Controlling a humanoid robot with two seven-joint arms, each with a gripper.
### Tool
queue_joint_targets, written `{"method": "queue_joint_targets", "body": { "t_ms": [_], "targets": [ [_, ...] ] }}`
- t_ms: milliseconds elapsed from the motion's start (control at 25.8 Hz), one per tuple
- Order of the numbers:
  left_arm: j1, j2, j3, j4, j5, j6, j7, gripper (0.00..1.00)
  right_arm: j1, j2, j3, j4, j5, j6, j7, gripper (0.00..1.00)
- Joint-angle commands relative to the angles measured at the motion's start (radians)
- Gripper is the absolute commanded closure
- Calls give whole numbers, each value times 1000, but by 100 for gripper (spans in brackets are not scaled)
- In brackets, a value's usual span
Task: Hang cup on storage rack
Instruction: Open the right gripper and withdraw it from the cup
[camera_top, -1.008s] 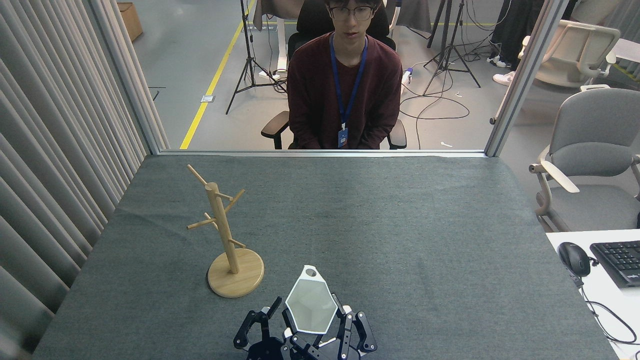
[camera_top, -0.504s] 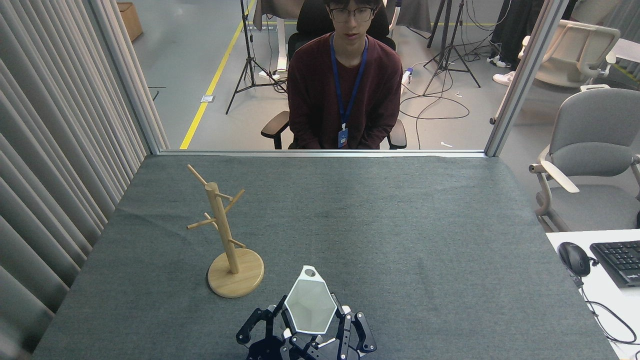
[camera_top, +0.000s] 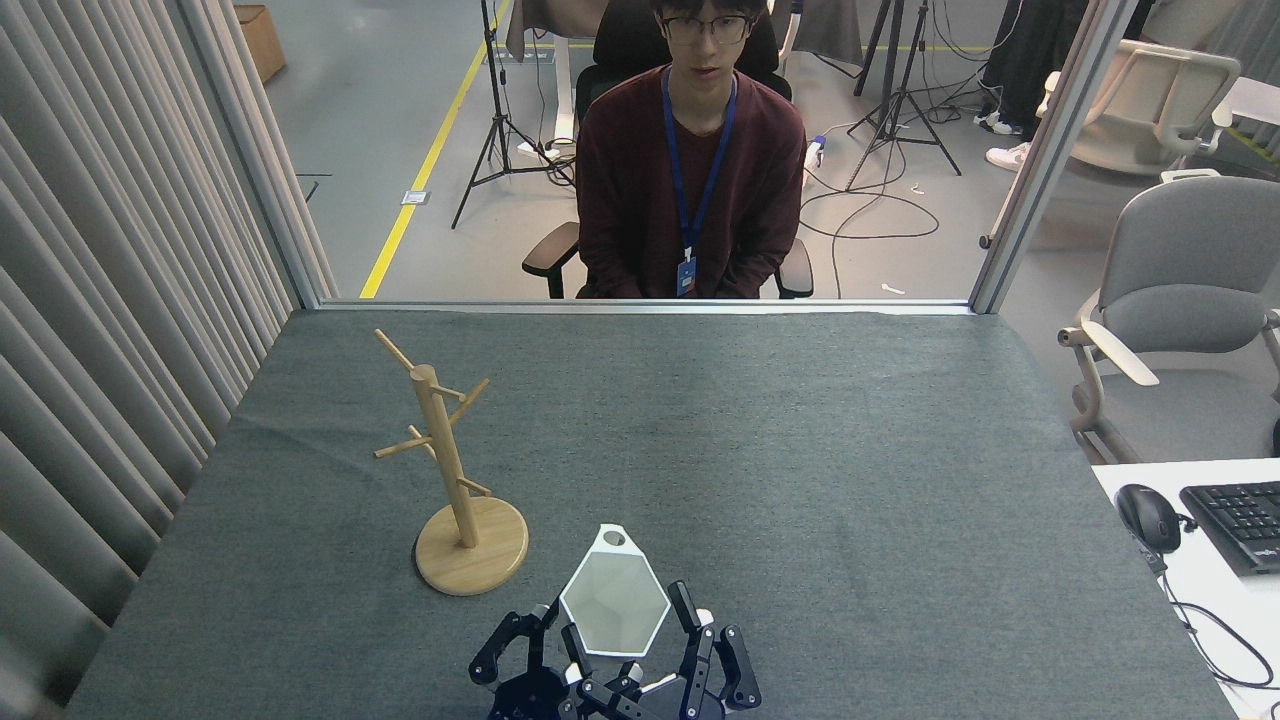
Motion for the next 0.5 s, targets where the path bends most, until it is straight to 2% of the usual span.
{"method": "queue_joint_targets", "body": {
  "t_ms": [0,155,233,310,349,465],
  "targets": [
    [0,0,2,2,0,-1,0,49,-1,-1,-2,-43,-5,-4,-27,2],
    [0,3,2,0,0,-1,0,49,-11,6,-27,-103,-28,4,-36,2],
    [0,2,2,-2,0,1,0,49,-38,17,-116,-102,-109,34,-21,2],
    [1,2,3,-3,0,9,0,49,-77,25,-238,-71,-215,130,13,2],
    [1,3,3,-3,0,21,0,49,-93,25,-278,-36,-239,173,45,2],
    [1,3,8,-5,1,87,-2,49,-126,2,-369,78,-238,217,131,2]
  ]
}}
